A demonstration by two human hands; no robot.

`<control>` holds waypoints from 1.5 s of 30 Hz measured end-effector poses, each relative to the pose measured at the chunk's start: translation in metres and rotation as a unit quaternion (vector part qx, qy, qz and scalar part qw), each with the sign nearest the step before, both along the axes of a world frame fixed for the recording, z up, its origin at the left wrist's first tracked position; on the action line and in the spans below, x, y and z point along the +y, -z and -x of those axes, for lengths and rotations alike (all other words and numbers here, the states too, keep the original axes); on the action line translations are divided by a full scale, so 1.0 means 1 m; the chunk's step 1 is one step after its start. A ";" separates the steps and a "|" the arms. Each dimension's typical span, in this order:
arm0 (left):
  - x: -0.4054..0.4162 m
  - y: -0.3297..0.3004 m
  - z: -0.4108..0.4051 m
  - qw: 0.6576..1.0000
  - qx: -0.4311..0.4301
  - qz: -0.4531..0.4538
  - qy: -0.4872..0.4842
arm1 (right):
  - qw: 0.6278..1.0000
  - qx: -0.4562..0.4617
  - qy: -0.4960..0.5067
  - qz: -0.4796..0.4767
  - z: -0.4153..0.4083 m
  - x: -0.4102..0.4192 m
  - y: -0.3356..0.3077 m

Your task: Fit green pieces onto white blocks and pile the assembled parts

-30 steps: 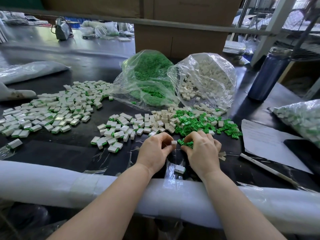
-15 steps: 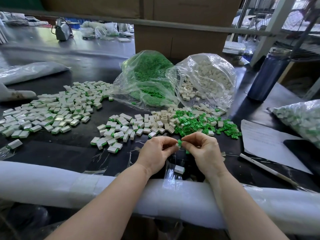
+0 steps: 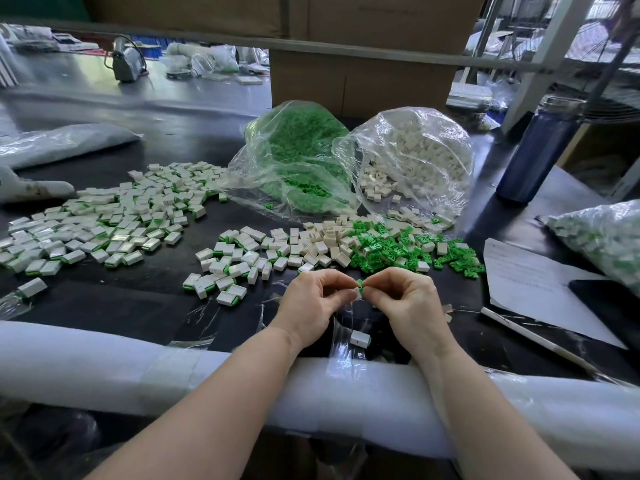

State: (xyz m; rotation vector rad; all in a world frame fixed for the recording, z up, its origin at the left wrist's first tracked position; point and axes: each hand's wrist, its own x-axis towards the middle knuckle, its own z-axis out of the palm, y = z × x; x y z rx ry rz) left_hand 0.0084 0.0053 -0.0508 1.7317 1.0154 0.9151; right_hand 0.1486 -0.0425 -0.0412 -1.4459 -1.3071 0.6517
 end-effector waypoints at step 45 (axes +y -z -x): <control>-0.003 -0.001 0.000 0.999 0.008 -0.029 0.011 | 0.999 -0.036 0.019 0.022 -0.004 0.001 0.005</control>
